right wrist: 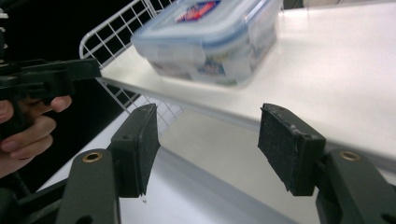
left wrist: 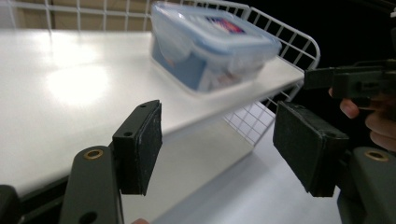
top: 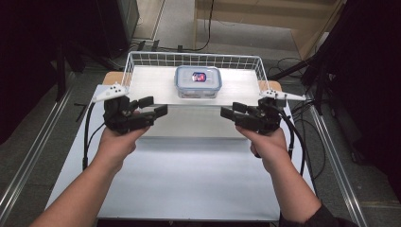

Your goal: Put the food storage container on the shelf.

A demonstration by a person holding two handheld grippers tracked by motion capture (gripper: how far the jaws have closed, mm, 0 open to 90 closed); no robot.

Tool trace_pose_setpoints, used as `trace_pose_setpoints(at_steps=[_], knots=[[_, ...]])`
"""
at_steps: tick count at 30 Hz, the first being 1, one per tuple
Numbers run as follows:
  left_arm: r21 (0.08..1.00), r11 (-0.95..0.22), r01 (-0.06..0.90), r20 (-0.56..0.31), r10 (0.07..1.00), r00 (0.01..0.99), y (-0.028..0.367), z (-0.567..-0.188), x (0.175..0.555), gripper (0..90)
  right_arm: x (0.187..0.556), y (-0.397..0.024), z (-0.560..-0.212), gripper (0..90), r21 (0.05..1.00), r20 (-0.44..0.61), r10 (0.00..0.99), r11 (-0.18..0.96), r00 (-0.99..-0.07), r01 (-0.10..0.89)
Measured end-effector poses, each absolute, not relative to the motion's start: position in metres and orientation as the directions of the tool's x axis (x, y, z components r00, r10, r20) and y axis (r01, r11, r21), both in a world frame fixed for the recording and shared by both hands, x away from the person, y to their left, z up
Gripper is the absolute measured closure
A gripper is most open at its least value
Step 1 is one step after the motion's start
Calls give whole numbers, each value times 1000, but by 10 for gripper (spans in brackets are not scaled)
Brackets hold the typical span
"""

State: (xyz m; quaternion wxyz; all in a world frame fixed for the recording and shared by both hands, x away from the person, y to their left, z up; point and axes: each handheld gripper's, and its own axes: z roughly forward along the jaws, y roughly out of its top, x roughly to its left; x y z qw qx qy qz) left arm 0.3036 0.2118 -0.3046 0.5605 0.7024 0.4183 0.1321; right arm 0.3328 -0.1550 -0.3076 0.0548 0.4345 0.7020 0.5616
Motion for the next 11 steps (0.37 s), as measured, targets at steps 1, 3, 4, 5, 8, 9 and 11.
trace_pose_setpoints(at_steps=[1,3,4,5,8,9,11], knots=[[902,-27,432,-274,737,618,212,-311,299,323,328,-156,-313,374,843,400,676,-6,-619,538],[905,-42,424,-258,737,624,214,-324,289,313,320,-158,-324,368,857,368,693,5,-620,515],[907,-52,418,-246,740,626,215,-331,284,310,315,-159,-330,365,864,356,701,6,-618,504],[909,-54,412,-241,738,630,216,-338,280,306,311,-161,-336,361,872,339,710,9,-617,490],[907,-63,416,-235,744,625,219,-359,267,301,297,-165,-354,355,887,301,728,22,-616,460],[907,-66,417,-232,747,623,221,-367,263,301,292,-166,-360,355,892,292,735,23,-612,452],[906,-77,417,-222,752,621,224,-377,256,301,281,-170,-374,355,899,273,746,26,-607,437]])
